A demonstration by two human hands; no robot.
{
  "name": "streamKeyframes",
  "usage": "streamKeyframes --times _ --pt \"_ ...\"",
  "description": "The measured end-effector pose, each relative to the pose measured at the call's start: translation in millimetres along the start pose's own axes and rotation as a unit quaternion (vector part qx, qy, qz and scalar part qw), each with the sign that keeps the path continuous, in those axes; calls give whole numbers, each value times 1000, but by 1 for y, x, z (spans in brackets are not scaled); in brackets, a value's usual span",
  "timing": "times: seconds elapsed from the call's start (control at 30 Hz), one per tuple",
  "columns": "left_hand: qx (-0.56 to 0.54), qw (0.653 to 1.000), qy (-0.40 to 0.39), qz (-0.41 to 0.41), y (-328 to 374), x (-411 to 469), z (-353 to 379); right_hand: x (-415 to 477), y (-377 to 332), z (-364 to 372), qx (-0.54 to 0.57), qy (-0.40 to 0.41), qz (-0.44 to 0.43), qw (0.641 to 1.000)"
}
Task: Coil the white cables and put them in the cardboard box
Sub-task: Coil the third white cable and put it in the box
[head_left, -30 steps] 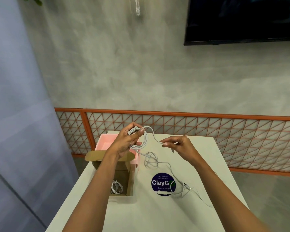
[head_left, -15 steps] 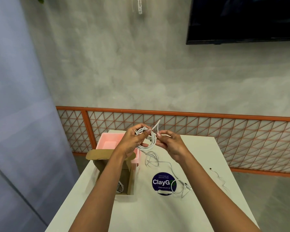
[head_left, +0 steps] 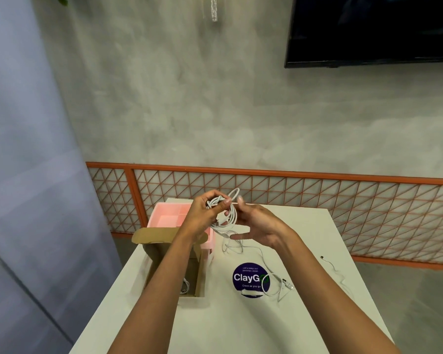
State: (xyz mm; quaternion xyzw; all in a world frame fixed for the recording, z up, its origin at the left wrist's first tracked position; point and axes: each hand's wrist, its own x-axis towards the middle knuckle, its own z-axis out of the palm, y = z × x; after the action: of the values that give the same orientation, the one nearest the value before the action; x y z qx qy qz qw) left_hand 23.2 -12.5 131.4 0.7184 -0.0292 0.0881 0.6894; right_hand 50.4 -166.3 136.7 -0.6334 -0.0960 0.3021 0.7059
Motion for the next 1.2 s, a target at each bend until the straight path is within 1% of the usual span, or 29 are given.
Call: streamKeyframes --times 0.1,0.17,0.23,0.3,0.37,0.4,0.47,0.53,0.6,0.73,0.87,1.0,1.1,1.2 --pt "-1 1000 4 9 -1 1 3 0 0 5 -34 -13 -20 999" --pt "-15 1000 6 10 -1 2 6 0 -1 6 -47 9 -36 998" --pt "-15 1000 13 4 -3 2 8 -1 -5 8 -121 52 -50 990" --pt "-1 1000 21 3 -6 3 10 -3 -11 12 -245 119 -45 961" --pt "30 999 36 12 -9 5 12 -4 -18 16 -373 177 -12 911" --pt "45 998 49 17 -11 5 11 -5 -22 18 -419 189 0 888" --pt "65 995 75 23 -12 6 10 -7 -27 17 -468 190 7 863" --pt "79 993 87 29 -15 5 7 -13 -32 16 -486 158 -14 860" --pt "91 990 100 36 -18 3 4 -21 -35 14 -476 124 -51 869" --pt "105 988 107 35 -24 1 -2 -32 -37 12 -420 131 -109 891" --pt "147 983 104 43 -29 -1 -7 -39 -40 11 -369 110 -125 914" --pt "156 980 120 39 -32 -4 -12 -42 -41 2 -325 104 -119 932" --pt "133 985 93 50 -34 -4 -23 -41 -42 -8 -268 108 -111 951" --pt "93 994 39 48 -32 -5 -28 -38 -40 -17 -216 124 -104 963"
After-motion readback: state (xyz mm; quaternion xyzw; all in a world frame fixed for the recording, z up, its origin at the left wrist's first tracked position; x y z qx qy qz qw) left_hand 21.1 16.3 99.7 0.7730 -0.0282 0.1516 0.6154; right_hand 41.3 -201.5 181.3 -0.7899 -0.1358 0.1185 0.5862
